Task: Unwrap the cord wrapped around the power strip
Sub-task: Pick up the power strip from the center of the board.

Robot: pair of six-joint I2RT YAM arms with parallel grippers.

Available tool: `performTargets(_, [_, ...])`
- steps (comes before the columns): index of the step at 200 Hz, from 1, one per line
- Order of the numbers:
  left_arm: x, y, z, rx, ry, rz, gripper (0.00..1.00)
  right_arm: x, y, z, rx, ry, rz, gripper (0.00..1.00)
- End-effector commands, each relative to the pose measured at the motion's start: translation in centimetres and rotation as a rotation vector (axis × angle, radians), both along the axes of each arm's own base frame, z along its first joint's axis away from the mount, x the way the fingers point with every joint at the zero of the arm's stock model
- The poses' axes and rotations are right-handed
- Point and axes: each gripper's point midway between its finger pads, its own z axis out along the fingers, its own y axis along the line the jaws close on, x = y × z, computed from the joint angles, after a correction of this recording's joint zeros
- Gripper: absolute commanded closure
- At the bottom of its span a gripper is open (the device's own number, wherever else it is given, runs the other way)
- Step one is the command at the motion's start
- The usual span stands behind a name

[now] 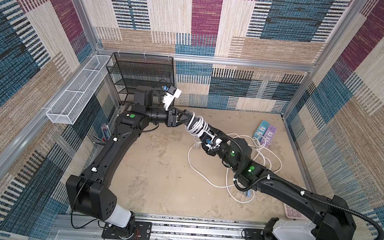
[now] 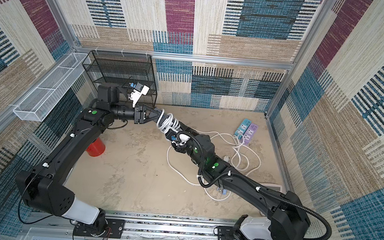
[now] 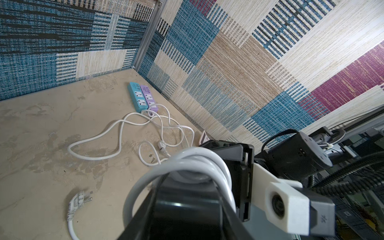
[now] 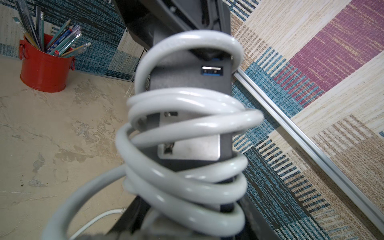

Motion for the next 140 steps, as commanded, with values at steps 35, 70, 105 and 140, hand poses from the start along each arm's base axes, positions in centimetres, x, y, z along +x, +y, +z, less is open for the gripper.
performTargets(35, [-0.7,-0.6,0.2,-0.016,-0.002,-0.045,1.0,0.3,0.0,3.6,0.078,-0.096,-0.009,0.52])
performTargets(70, [-1.0,-0.6,0.5,-0.018,-0.021,-0.043,1.0,0.6,-0.2,4.3,0.094,-0.116,-0.032,0.42])
performTargets(105, [-0.8,-0.3,1.0,-0.016,-0.059,-0.007,1.0,0.4,-1.2,5.4,0.137,-0.129,-0.053,0.01])
performTargets(140, [-0.4,0.8,1.6,-0.007,-0.14,0.083,1.0,-0.5,-2.5,6.2,0.177,-0.104,-0.062,0.02])
